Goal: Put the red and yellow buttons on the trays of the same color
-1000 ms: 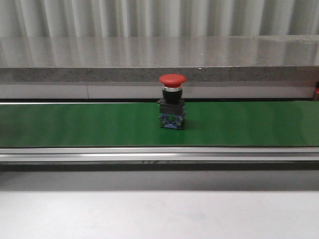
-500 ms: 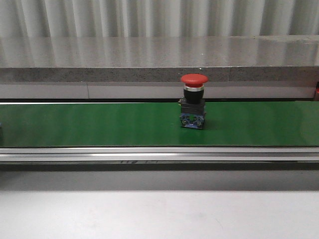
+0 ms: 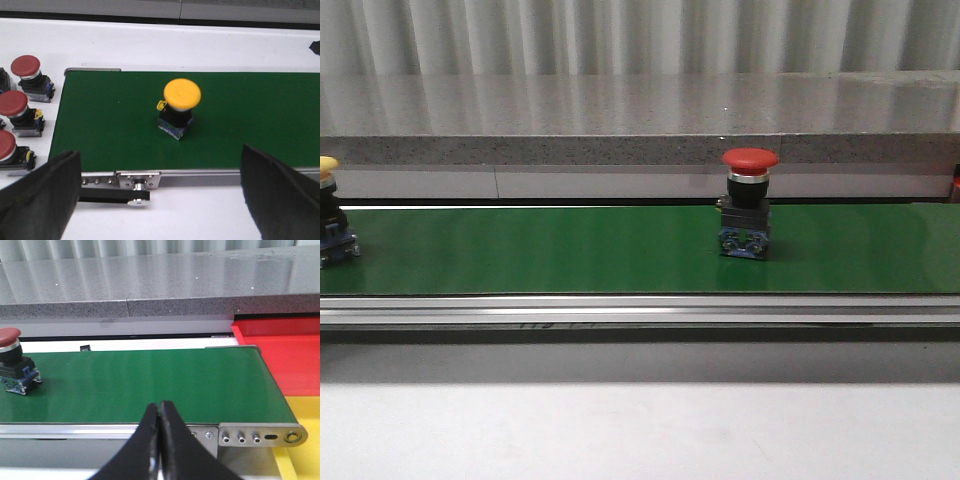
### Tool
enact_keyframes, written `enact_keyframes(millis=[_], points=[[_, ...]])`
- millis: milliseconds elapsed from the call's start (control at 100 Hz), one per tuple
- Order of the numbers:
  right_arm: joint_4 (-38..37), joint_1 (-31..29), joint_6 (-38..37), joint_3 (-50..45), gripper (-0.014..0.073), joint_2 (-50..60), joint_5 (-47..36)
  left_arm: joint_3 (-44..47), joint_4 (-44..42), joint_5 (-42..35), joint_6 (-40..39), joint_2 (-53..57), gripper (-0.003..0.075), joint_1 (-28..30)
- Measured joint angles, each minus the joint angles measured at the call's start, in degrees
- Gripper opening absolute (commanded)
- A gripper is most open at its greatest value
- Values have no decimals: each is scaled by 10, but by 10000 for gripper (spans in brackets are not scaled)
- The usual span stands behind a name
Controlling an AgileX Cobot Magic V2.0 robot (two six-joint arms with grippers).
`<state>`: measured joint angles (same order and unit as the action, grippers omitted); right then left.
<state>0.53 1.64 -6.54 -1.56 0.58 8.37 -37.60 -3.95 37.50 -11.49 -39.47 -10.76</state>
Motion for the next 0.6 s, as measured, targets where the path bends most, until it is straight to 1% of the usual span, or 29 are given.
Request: enact_keyframes(millis=[70,140,190,210,260,280,330,350,450,600], points=[[0,0,0,0,-67,0,-1,32,0,0,0,46,479,0],[0,0,0,0,-67,0,-6,59,0,0,0,86,375,0],[0,0,0,0,-67,0,-14,75,0,0,0,114,277,0],[0,0,0,0,-67,0,-18,80,0,0,0,121,251,0],[0,0,0,0,-67,0,-28,91,-1,0,0,144,142,0],[0,0,0,0,-67,0,-33,94,-2,0,0,149,115,0],[0,0,0,0,-67,0,-46,99,-10,0,0,166,11,0],[0,0,0,0,-67,0,-50,100,-12,0,0,170,-13,0],[0,0,0,2,-67,0,-48,102,-33,0,1,184,-20,0],[0,0,-23,56,-67,-10,13,102,-42,0,1,187,-20,0]])
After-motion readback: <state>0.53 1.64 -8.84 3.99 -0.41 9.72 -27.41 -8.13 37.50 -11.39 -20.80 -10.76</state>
